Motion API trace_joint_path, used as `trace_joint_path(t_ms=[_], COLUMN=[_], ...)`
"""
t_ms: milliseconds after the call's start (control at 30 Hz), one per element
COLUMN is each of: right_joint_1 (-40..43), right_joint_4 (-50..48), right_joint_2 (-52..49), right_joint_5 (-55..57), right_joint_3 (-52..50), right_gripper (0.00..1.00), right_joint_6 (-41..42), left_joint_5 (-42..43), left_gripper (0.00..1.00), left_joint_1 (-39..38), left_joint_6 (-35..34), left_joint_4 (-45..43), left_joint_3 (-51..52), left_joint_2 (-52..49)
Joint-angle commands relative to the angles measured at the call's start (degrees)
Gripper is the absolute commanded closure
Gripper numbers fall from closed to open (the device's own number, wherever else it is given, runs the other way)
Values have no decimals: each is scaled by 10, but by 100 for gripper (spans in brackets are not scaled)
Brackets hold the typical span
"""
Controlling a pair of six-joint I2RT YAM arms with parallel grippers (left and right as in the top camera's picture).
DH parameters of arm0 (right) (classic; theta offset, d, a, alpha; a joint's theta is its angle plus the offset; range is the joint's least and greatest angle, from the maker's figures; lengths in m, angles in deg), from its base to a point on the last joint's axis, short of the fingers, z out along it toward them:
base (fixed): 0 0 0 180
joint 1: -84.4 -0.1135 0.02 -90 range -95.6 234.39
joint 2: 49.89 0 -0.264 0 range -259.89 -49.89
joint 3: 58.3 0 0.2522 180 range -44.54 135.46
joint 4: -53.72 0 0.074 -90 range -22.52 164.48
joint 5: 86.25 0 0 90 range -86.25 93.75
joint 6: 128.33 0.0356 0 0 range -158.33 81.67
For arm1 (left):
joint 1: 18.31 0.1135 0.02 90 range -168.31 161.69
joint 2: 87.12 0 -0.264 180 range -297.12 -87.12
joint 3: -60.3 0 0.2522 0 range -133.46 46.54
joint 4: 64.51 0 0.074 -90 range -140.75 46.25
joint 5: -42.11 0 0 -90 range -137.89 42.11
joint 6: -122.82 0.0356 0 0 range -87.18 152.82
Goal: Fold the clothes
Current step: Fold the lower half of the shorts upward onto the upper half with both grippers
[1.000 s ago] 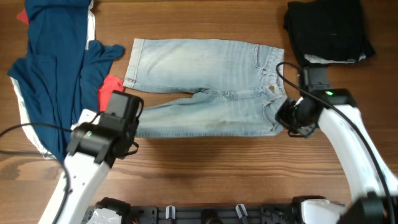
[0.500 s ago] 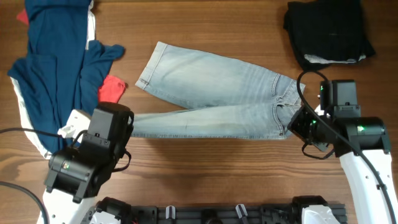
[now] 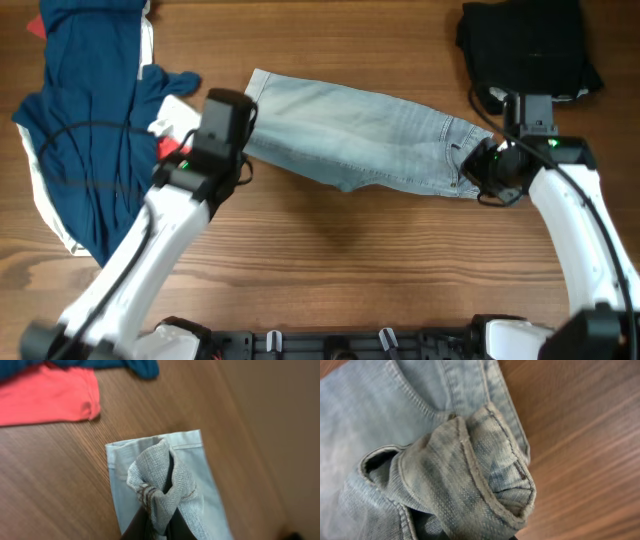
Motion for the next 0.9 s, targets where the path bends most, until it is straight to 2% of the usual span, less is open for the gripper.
trace_joint_path(t_ms=[0,267,333,367,400,433,467,500,533,633,733,867], right_joint_1=[34,43,43,43,43,43,43,43,43,43,43,37], right_joint_4=[-40,-126,-146,-156,-169,-181,-196,-213,-229,-270,-293,-275], right_joint_2=[-40,-90,-104,-111,-116,-121,-125,-130,-131,-128,-114,-83], right_joint_5=[37,28,23,22,21,20,20,19,14,-12,-42,-92], right_joint_3=[12,12,12,12,12,12,12,12,12,12,15,29], right_gripper=[96,96,96,95,89,78,71,55,43,11,4,4], right_joint_6=[-12,-24,-27,-27,-27,-28,-28,-30,-40,-74,-119,-199], left_joint_5=[-14,-15,-15,-15,-15,-15,-15,-15,-15,-15,-14,-7], left_gripper=[96,96,89,72,49,14,0,0,0,0,0,0], left_joint_1=[3,3,3,3,3,3,3,3,3,3,2,-2], left_joint_6=[34,34,34,34,34,34,34,34,34,57,99,153], left_joint_4=[-39,-105,-118,-124,-131,-137,-144,-150,-155,-168,-178,-177], left_joint_3=[-7,-7,-7,-7,-7,-7,-7,-7,-7,-7,-7,-7], left_joint_2=[-64,-114,-115,-115,-115,-115,-115,-115,-115,-115,-115,-113])
